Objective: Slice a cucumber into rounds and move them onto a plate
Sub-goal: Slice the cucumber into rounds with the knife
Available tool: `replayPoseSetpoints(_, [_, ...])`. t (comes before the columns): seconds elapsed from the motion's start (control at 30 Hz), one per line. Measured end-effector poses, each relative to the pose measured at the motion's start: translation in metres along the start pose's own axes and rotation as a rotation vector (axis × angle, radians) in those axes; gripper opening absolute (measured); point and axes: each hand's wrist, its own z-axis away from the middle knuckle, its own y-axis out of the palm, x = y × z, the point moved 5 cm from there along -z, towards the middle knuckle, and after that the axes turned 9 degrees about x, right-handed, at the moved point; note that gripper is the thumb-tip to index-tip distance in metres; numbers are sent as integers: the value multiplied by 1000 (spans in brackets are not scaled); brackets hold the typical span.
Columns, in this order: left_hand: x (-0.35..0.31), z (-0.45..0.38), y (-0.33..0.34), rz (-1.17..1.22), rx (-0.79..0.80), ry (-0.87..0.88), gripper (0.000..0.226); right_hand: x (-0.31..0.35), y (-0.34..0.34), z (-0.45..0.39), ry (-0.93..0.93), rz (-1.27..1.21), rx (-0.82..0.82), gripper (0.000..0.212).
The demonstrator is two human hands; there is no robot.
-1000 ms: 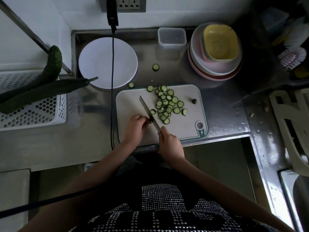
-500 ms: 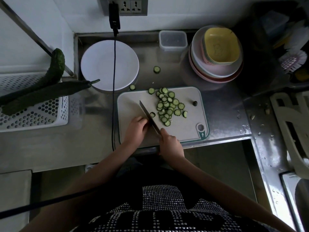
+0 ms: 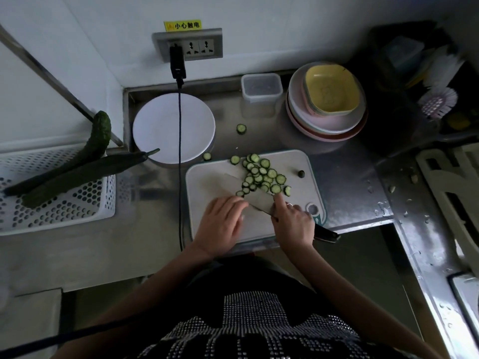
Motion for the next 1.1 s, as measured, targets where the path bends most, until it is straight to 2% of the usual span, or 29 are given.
replayPoseSetpoints(0.1, [-4, -5, 13, -116, 164, 84, 40, -3, -1, 1, -5, 18, -66, 71])
replayPoseSetpoints(0.2, [-5, -8, 14, -113, 189, 95, 44, -8, 1, 3, -20, 39, -103, 72])
replayPoseSetpoints(0.4, [-6, -24, 13, -34, 242, 11, 42, -18, 7, 11, -93, 4, -152, 65])
replayPoseSetpoints(0.53, [5, -33, 18, 73, 351, -35, 45, -22, 8, 19, -128, 24, -175, 65])
replayPoseSetpoints(0.63, [8, -37, 23, 60, 436, 24, 53, -27, 10, 21, -120, 23, -181, 65])
replayPoseSetpoints(0.87, [-5, -38, 20, 29, 311, 149, 30, -37, 12, 21, -70, 13, -199, 68])
replayPoseSetpoints(1.1, [0, -37, 36, 15, 465, -6, 58, -38, 14, 32, -184, 7, -234, 63])
